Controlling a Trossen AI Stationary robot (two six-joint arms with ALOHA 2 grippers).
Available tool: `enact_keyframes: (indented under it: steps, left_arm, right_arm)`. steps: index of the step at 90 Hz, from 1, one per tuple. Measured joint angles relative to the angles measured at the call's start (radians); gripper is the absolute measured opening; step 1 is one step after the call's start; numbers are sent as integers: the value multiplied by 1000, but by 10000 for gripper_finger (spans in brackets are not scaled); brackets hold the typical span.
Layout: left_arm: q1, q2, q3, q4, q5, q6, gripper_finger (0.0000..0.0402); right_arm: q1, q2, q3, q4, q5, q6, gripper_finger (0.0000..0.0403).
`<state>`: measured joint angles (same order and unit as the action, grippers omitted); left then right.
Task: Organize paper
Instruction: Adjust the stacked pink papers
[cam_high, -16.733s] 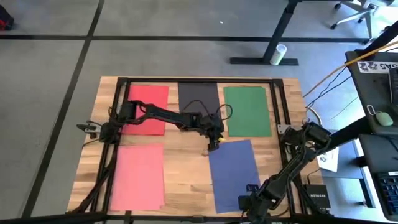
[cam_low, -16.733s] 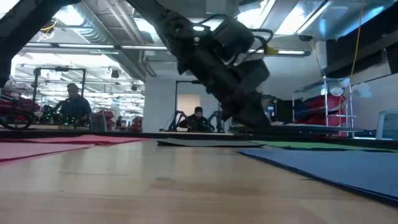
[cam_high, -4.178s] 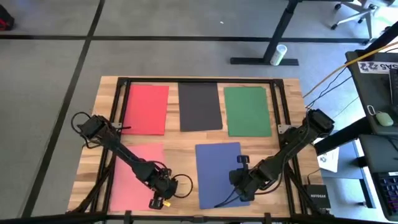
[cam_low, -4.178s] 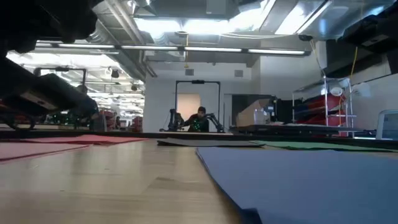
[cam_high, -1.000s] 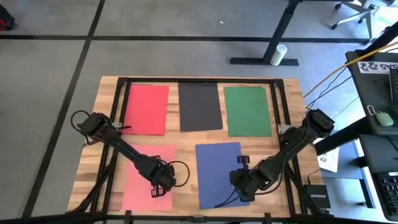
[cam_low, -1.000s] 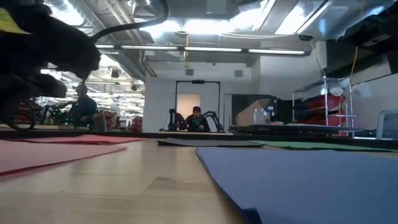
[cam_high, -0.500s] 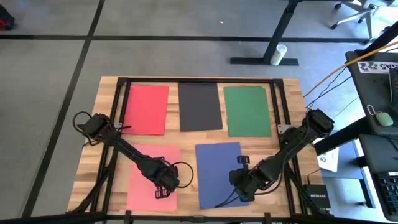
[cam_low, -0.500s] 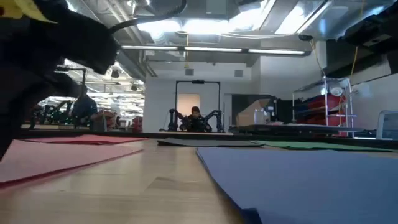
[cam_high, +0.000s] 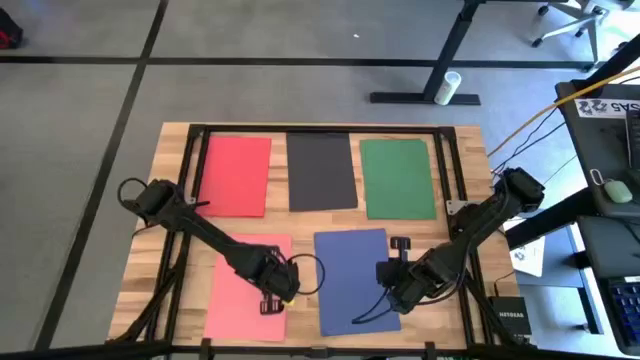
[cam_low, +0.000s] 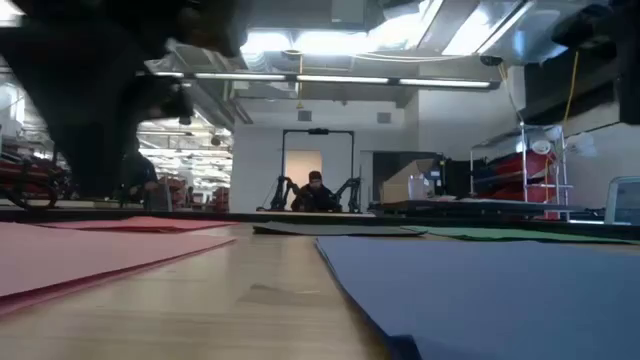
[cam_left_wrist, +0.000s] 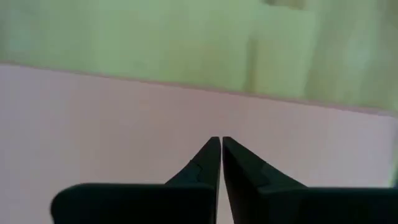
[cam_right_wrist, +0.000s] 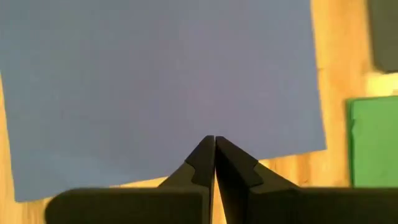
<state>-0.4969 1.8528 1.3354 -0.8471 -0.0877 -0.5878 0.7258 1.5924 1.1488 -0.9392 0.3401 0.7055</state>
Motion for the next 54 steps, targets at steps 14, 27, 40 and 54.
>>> enact_keyframes:
  steps: [14,27,40,54]
  left_arm:
    - [65,-67,42,-216,-97,71,0]
    - [153,-140,42,-391,-201,92,0]
    - [225,-219,13,-477,-305,95,0]
    - [254,-351,-100,-436,-338,36,0]
  right_arm:
    - [0,-7,0,2,27,-4,0]
    - [0,-7,0,3,36,-4,0]
    - [0,-7,0,3,66,-5,0]
    - [10,-7,0,3,130,-29,0]
